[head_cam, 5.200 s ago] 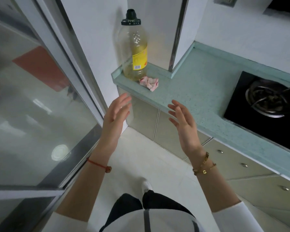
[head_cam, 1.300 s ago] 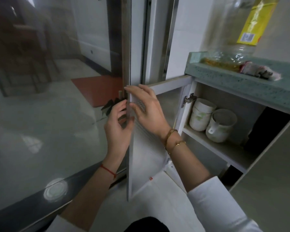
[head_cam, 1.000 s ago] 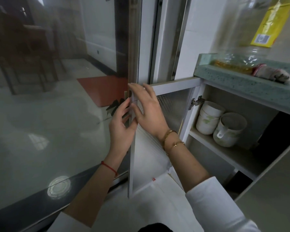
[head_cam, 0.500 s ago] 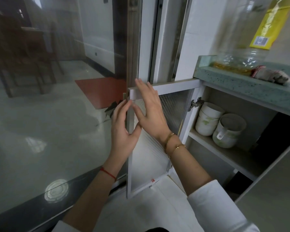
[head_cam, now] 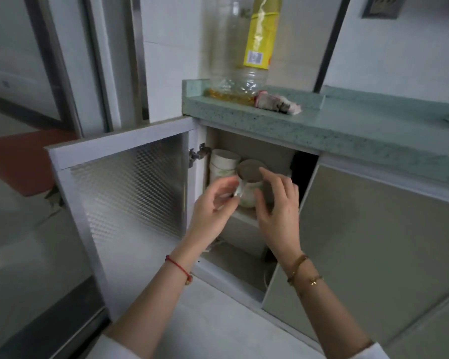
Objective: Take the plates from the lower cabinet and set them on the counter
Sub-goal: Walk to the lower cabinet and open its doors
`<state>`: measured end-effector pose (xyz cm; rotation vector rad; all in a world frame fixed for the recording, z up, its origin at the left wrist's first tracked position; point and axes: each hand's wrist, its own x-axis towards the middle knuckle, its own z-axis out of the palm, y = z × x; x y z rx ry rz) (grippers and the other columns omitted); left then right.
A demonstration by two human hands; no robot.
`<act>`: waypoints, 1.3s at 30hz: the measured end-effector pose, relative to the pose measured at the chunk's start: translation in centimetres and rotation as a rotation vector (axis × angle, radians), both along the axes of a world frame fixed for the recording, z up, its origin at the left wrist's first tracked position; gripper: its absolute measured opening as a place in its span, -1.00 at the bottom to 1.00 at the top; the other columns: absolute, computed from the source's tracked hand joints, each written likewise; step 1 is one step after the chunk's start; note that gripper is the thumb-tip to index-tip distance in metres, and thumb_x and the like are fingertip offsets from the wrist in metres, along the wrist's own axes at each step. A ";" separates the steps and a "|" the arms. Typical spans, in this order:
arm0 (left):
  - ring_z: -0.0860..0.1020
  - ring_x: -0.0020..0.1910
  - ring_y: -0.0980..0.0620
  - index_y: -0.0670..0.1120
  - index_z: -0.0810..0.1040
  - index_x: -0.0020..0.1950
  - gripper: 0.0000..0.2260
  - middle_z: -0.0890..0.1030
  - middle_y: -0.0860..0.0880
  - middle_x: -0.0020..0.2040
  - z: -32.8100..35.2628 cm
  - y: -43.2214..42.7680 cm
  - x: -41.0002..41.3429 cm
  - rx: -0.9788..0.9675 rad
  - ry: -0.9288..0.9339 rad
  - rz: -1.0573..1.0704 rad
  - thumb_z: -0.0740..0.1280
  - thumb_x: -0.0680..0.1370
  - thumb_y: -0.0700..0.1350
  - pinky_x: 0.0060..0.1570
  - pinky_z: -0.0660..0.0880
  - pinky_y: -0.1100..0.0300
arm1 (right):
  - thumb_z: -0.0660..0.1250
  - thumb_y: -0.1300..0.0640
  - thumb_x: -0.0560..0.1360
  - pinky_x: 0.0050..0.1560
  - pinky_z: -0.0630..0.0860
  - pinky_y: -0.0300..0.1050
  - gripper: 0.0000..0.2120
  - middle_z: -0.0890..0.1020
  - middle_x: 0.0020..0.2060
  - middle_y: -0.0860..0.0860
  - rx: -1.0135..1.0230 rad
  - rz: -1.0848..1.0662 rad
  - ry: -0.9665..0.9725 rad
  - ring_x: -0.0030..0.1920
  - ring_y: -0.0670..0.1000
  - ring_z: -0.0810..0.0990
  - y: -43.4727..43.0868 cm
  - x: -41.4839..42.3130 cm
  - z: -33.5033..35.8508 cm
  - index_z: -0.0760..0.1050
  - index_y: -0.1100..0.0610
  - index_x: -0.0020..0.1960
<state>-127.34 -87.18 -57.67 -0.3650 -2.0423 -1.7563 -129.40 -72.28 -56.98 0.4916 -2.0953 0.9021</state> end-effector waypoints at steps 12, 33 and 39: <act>0.33 0.46 0.08 -0.09 0.21 0.57 -0.47 0.34 -0.09 0.53 3.5 15.5 -8.9 0.004 -0.171 -0.286 0.30 0.63 -0.09 0.41 0.31 0.15 | 0.24 0.13 0.57 0.23 0.37 -0.12 -0.61 0.52 0.15 0.02 -0.012 -0.288 -0.004 0.13 0.01 0.42 11.5 -0.1 1.9 0.39 0.09 0.39; 0.62 0.11 0.02 -0.19 0.50 0.25 -0.77 0.63 -0.08 0.13 1.3 12.2 1.0 -0.066 0.162 -0.333 0.32 0.59 -0.25 0.12 0.55 0.22 | 0.28 0.09 0.57 -0.03 0.39 -0.48 -0.54 0.40 -0.06 -0.06 -0.058 -0.209 0.064 -0.14 -0.20 0.43 11.3 8.5 2.8 0.34 0.02 0.46; 0.63 0.14 0.06 -0.22 0.43 0.20 -0.78 0.61 -0.04 0.13 0.6 13.1 6.6 -0.016 0.268 -0.548 0.33 0.57 -0.28 0.13 0.56 0.21 | 0.33 0.08 0.55 -0.08 0.51 -0.33 -0.58 0.48 -0.04 -0.01 -0.091 -0.169 0.068 -0.13 -0.09 0.51 11.7 14.1 2.3 0.42 0.07 0.39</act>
